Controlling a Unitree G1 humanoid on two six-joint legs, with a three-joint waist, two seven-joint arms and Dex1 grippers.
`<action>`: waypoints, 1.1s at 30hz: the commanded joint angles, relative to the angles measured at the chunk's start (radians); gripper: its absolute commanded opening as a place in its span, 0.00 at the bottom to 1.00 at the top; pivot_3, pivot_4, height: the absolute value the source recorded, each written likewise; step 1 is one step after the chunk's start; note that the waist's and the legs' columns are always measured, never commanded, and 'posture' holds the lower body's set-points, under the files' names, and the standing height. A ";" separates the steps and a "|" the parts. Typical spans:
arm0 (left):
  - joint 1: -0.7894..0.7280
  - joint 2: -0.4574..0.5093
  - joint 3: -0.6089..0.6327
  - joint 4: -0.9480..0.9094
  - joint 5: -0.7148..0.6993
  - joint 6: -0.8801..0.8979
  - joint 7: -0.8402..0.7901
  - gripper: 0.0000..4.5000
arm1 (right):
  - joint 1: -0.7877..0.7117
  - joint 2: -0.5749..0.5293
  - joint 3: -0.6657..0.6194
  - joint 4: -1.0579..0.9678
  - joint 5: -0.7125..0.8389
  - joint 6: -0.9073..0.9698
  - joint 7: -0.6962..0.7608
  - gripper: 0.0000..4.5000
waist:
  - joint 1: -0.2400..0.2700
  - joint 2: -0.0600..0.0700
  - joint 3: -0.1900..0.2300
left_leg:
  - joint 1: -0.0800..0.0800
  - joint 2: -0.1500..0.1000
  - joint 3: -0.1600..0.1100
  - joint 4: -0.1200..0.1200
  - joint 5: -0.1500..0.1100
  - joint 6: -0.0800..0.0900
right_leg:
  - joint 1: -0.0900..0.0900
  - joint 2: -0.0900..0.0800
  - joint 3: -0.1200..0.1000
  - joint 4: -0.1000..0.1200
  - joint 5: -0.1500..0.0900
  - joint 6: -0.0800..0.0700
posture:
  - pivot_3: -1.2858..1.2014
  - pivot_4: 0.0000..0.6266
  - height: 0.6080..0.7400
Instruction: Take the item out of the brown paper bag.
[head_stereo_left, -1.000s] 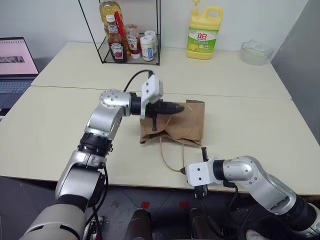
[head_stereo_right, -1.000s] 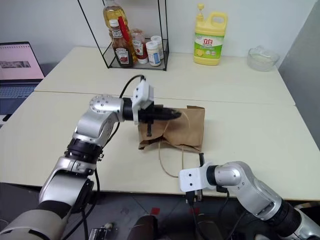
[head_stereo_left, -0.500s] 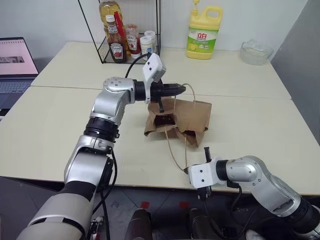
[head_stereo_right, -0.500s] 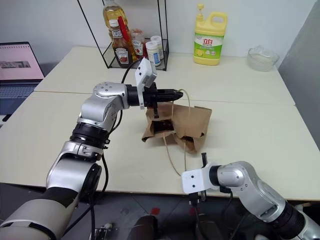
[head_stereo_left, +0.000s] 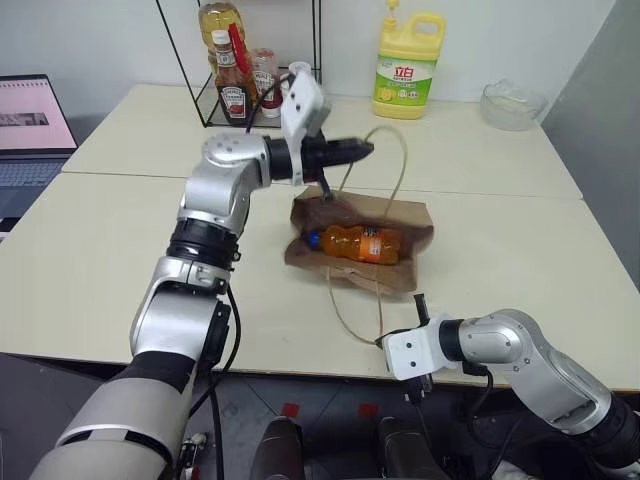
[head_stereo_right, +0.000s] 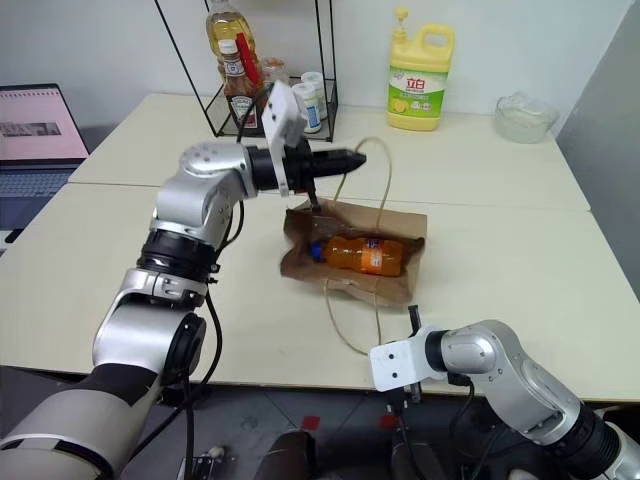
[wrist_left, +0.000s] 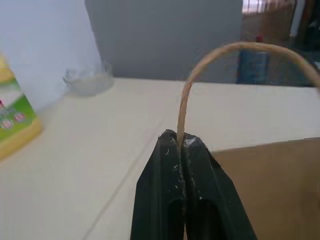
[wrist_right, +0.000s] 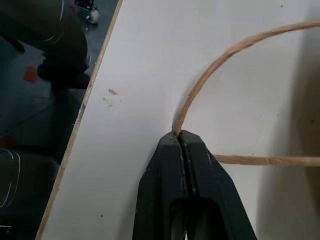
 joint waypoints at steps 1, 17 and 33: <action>-0.023 -0.004 0.024 -0.013 -0.005 -0.018 0.008 0.00 | 0.033 -0.022 0.037 0.022 -0.017 0.003 0.054 0.00 | 0.000 0.000 0.000 | 0.004 0.000 0.000 -0.001 0.000 0.000 | 0.004 0.000 0.000 -0.002 0.000 0.000 | 0.52 0.24 1.00; 0.062 0.023 0.029 -0.180 -0.092 0.108 -0.129 0.00 | 0.030 0.104 -0.196 -0.179 0.198 0.247 0.015 0.36 | -0.002 0.000 0.000 | 0.006 0.001 0.000 -0.002 0.000 -0.001 | 0.006 0.000 -0.001 -0.003 0.000 0.000 | 0.52 0.24 1.00; 0.024 0.015 0.079 -0.157 -0.159 0.211 -0.107 0.00 | -0.370 0.251 -0.330 -0.215 0.571 0.766 -0.242 0.36 | -0.005 0.001 0.001 | 0.005 0.001 -0.002 -0.004 0.000 0.000 | 0.005 0.000 -0.002 -0.002 -0.001 -0.002 | 0.52 0.24 1.00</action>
